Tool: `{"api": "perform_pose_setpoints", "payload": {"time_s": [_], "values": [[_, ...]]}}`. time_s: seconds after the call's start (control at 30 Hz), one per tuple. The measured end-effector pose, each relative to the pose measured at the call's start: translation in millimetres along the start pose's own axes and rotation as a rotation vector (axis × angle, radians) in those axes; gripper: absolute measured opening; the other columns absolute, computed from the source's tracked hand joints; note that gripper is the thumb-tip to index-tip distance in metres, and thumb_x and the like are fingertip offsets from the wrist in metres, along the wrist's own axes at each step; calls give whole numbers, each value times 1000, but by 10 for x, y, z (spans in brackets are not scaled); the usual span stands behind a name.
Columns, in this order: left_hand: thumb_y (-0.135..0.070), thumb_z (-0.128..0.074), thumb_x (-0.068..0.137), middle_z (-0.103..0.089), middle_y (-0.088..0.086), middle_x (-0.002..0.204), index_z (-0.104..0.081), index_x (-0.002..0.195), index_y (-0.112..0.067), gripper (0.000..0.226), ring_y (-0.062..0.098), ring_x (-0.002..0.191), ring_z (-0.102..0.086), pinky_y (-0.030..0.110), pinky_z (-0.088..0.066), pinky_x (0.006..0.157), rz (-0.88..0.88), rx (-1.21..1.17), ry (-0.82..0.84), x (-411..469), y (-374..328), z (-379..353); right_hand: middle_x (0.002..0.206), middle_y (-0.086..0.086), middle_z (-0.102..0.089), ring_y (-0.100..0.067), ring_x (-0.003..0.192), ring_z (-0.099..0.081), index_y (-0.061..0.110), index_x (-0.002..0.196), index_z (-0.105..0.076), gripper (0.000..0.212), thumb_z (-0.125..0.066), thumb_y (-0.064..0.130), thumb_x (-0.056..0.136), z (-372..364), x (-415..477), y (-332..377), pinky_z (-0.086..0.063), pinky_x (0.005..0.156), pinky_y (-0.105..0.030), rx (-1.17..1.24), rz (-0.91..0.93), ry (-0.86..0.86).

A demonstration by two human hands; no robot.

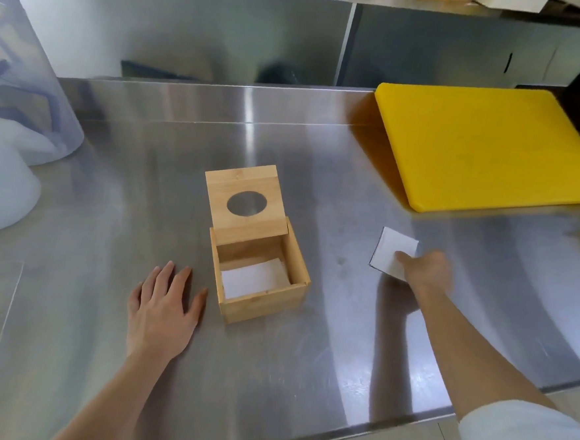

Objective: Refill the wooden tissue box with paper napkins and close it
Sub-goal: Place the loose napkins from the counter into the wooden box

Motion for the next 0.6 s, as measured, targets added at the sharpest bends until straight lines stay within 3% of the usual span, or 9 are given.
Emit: {"api": "perform_pose_setpoints", "payload": {"time_s": [0.1,0.3,0.4,0.5,0.6], "values": [[-43,-45,90,-46,11,139,-51,125,-18,44,29,132,-34,46,-23,107,4,-12,-1,0,2,3,114,-19,-61,-39,104,-58,4,114,-51,65,-74,44,68,-9,49,33,-49,89,-48,12,-29,68],[-39,-51,88,-45,11,140,-51,125,-17,43,28,133,-33,45,-22,108,8,-25,0,6,3,6,113,-21,-59,-40,104,-55,8,98,-48,36,-73,17,73,-114,120,110,-48,92,-51,184,-55,201],[-43,-47,90,-46,10,139,-52,125,-18,43,28,132,-34,44,-22,107,10,-25,-7,9,4,16,114,-23,-57,-40,104,-54,1,107,-50,35,-67,11,79,-141,113,128,-48,80,-41,219,-55,228],[-47,-41,90,-46,9,139,-51,125,-19,47,28,132,-34,45,-23,107,8,-10,-7,9,5,14,117,-22,-58,-38,106,-54,-3,116,-51,41,-67,7,80,-164,108,176,-45,78,-40,302,-56,325],[-53,-32,84,-47,9,139,-51,125,-19,57,28,132,-35,45,-23,107,11,3,-1,5,2,17,108,-18,-61,-29,89,-57,-3,111,-57,30,-62,6,84,-146,69,280,-44,64,-29,339,-17,430]]}}
Point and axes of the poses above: each hand's wrist, its own x-axis towards the middle knuckle, its own z-axis out of the back of the hand, y = z × x, the point moved 7 cm from there along x, towards the middle knuckle
